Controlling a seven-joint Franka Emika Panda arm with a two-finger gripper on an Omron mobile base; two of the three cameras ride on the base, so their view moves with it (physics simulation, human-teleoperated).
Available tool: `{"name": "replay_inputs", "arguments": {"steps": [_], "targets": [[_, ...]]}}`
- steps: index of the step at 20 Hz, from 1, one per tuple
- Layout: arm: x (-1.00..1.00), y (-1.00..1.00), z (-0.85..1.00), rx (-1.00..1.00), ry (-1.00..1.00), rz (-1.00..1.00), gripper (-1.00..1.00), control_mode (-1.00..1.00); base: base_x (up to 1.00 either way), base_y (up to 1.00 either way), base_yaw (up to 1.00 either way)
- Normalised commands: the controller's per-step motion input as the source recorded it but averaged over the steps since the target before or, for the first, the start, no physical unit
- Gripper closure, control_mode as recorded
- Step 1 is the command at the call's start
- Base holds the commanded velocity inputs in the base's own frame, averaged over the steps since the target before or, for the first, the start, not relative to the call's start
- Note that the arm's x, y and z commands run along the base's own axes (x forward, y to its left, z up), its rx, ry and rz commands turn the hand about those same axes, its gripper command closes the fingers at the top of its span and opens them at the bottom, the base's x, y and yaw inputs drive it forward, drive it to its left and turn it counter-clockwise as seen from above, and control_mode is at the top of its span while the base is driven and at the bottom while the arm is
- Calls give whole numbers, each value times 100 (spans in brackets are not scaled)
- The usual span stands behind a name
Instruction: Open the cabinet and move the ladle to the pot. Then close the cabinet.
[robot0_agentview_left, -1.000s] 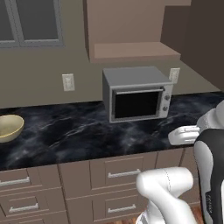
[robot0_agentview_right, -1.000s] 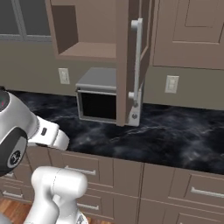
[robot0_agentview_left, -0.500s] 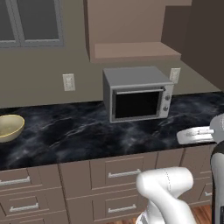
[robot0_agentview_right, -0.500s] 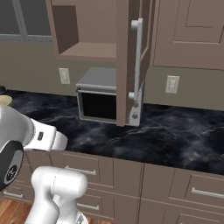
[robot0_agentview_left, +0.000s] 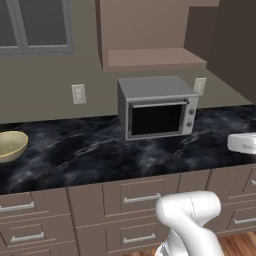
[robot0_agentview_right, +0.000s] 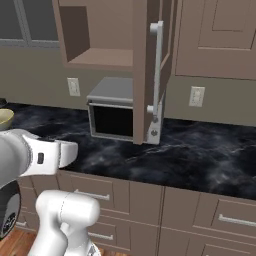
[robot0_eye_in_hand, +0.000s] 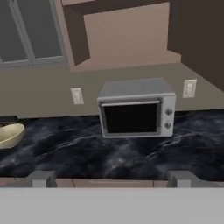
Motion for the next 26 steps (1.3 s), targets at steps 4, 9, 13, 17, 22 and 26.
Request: {"name": "replay_inputs", "arguments": {"steps": [4, 9, 13, 17, 22, 26], "targets": [[50, -77, 25, 14, -7, 0, -100, -100, 0, 0, 0], [-3, -76, 11, 15, -4, 0, -100, -100, 0, 0, 0], [-70, -45, 18, 10, -16, 0, -100, -100, 0, 0, 0], [-16, -64, 9, 9, -13, 0, -100, -100, 0, 0, 0], [13, -83, 1, 13, -1, 4, -100, -100, 0, 0, 0], [0, -69, 0, 20, -2, 11, -100, -100, 0, 0, 0]]}}
